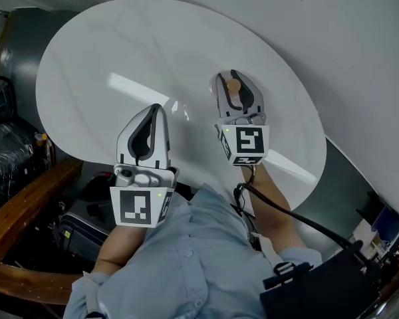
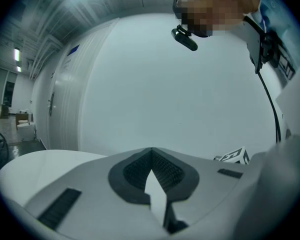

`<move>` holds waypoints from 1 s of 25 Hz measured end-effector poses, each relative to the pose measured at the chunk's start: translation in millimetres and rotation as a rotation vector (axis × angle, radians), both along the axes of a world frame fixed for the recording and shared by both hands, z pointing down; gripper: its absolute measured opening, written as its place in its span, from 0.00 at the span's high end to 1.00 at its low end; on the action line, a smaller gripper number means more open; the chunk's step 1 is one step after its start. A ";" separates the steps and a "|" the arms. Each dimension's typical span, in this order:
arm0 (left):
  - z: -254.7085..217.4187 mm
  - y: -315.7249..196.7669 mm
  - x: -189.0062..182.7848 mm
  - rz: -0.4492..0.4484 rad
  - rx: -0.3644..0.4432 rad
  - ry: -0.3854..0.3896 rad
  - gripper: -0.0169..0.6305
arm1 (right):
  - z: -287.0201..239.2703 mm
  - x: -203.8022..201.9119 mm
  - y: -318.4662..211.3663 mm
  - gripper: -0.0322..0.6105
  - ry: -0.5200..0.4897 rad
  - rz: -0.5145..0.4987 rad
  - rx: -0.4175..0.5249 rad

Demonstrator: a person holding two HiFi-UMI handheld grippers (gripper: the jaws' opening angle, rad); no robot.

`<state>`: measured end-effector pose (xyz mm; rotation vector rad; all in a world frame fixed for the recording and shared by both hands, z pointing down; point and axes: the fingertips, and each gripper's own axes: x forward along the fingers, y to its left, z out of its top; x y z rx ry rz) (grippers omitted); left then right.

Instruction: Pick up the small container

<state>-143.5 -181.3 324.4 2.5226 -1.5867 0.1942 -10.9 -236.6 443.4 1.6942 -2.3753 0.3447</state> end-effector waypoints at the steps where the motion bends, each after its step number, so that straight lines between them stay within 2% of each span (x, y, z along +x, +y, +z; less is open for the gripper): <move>1: -2.0 1.5 1.2 -0.001 0.007 0.000 0.98 | -4.9 1.2 0.0 0.78 -0.001 -0.002 0.009; 10: -13.2 23.3 24.8 0.016 0.059 0.022 0.98 | -54.7 18.7 14.8 0.78 -0.010 -0.032 0.067; 15: -30.6 42.4 49.8 0.045 0.092 0.053 0.98 | -91.0 32.5 40.3 0.78 -0.007 -0.044 0.098; 17: -35.7 49.7 55.9 0.064 0.122 0.054 0.98 | -104.0 33.9 50.2 0.78 -0.007 -0.052 0.110; 25: -39.4 69.5 76.2 0.089 0.157 0.058 0.98 | -143.4 38.9 82.3 0.78 -0.008 -0.098 0.151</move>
